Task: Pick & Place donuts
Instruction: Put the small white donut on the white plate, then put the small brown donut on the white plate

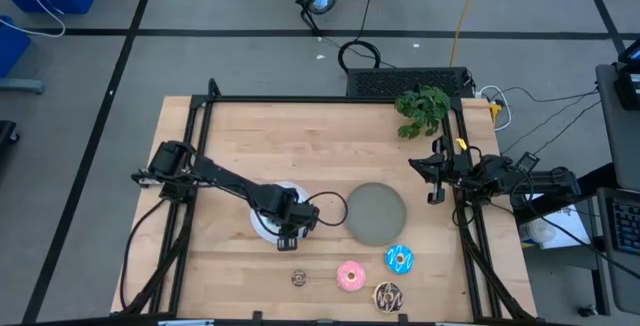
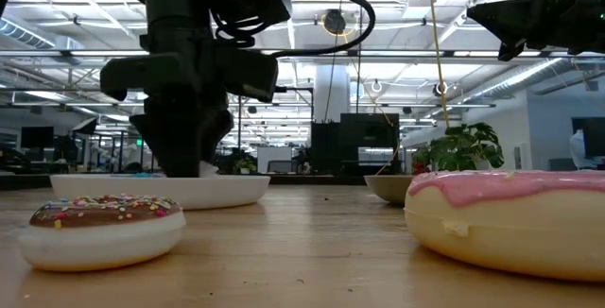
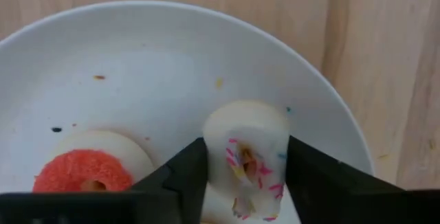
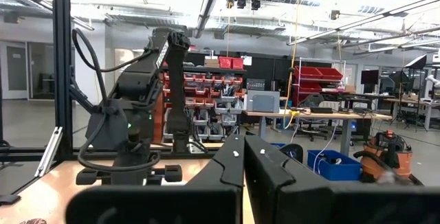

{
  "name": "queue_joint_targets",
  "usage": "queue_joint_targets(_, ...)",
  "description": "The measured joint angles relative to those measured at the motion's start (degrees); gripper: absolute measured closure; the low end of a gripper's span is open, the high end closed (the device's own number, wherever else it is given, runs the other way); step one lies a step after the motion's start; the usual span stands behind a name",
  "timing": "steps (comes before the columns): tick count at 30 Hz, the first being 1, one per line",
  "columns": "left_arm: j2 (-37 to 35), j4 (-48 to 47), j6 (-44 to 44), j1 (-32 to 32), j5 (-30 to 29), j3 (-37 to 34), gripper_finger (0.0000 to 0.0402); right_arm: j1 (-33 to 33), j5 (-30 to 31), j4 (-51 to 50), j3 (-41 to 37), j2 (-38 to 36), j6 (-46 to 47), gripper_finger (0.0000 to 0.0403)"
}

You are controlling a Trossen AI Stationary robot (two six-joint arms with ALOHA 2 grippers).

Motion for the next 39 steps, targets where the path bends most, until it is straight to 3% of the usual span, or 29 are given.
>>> queue_joint_targets(6,0.02,-4.54,1.28,0.02,-0.35,2.96,0.0165,0.00,0.01,0.00,-0.02,-0.01,-0.05,0.0403)
queue_joint_targets(15,0.02,-11.33,2.82,0.02,-1.83,10.25,0.0147,0.01,0.00,-0.17,-0.01,-0.01,-1.29,0.0403)
queue_joint_targets(22,0.57,-10.52,2.50,0.22,-4.03,6.64,0.0146,0.01,0.00,-0.17,0.00,-0.01,-1.29,0.0403)
queue_joint_targets(26,0.63,-9.70,2.24,0.65,-1.24,4.39,0.0141,0.00,-0.01,-0.17,-0.01,-0.02,-1.29,0.0403)
queue_joint_targets(39,0.63,-8.18,5.98,0.54,-3.51,5.96,0.0041,0.00,-0.01,-0.15,-0.02,0.00,-1.29,0.0403)
